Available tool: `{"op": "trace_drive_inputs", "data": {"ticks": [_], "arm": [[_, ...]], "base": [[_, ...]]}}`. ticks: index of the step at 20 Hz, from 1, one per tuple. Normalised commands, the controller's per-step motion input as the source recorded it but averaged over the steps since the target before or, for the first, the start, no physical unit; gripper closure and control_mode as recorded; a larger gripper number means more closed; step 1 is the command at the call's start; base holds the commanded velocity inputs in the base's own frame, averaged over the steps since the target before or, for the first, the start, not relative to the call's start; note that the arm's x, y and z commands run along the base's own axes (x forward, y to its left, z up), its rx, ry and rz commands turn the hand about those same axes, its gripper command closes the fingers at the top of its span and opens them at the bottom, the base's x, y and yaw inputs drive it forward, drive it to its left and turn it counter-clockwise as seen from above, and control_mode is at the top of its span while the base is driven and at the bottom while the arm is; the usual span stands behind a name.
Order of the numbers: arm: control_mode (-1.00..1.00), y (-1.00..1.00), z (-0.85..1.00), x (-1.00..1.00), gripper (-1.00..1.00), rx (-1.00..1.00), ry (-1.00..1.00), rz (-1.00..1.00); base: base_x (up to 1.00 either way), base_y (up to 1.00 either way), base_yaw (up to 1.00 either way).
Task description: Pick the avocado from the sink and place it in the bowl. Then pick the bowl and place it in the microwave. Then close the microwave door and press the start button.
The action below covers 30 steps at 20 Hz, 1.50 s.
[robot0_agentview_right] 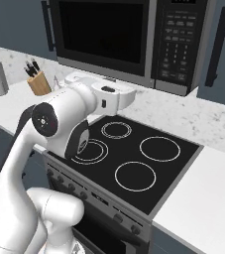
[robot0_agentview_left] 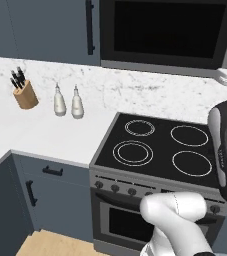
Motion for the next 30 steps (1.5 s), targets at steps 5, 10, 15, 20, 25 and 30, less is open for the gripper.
{"op": "trace_drive_inputs", "data": {"ticks": [5,10,15,20,25,30], "arm": [[-1.00,-0.14,0.00,0.00,1.00,0.00,0.00,0.00],[-1.00,-0.06,0.00,0.00,1.00,0.00,0.00,0.00],[-1.00,-0.14,0.00,0.00,1.00,0.00,0.00,0.00],[-1.00,-0.24,0.00,-0.03,1.00,0.00,0.00,0.00],[-1.00,-0.03,0.00,0.00,1.00,0.00,0.00,-0.06],[-1.00,0.00,0.00,0.00,1.00,0.00,0.00,-0.09]], "base": [[0.00,0.00,0.00],[0.00,0.00,0.00],[0.00,0.00,0.00],[0.00,0.00,0.00],[0.00,0.00,0.00],[0.00,0.00,0.00]]}}
